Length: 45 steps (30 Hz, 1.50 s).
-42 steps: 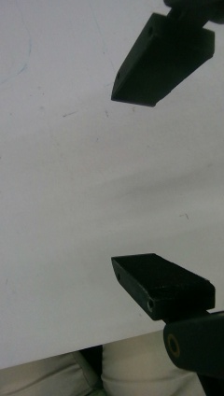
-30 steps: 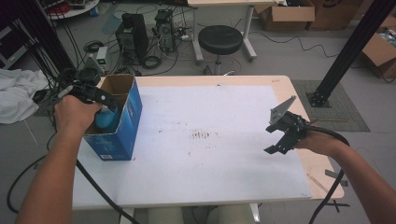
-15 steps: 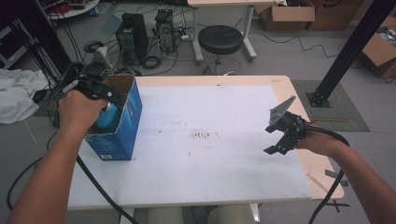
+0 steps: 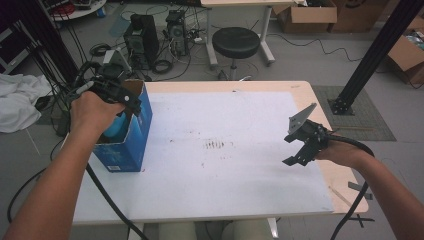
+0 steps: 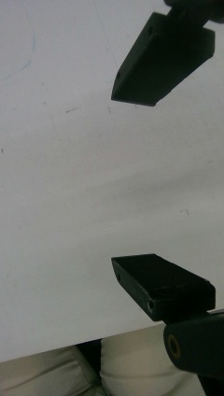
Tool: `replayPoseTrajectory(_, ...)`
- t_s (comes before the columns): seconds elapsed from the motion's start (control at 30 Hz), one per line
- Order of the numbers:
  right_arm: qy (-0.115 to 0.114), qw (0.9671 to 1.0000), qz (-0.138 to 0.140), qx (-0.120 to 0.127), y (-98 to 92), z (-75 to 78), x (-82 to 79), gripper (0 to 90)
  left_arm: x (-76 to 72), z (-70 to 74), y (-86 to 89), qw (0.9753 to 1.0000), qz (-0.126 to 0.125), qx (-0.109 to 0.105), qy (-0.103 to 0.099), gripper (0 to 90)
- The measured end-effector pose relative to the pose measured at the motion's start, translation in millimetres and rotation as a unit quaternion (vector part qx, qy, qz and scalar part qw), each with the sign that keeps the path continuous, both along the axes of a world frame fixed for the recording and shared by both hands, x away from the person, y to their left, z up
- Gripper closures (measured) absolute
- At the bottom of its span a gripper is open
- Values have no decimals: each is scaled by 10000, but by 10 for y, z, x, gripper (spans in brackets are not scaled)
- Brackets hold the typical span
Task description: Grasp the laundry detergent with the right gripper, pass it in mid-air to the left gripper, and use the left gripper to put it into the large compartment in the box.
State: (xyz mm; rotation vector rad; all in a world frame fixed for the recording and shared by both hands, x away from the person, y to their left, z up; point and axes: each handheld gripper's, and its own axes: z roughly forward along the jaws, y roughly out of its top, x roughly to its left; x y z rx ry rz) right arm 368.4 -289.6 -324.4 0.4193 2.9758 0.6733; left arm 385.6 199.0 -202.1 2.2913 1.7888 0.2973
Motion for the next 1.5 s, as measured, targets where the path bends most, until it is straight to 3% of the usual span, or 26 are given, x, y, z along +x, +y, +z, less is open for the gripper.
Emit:
replayPoseTrajectory(0.8,14,10000,-22,7,-14,4,-14,166,90,-32,-547,9978,-663,57,53,193)
replayPoseTrajectory(1.23,39,10000,-26,6,-12,-6,-21,166,152,-113,-893,9944,-1052,39,25,196)
replayPoseTrajectory(1.5,61,10000,-33,-8,5,-14,-15,165,196,-200,-1063,9907,-1358,54,2,195)
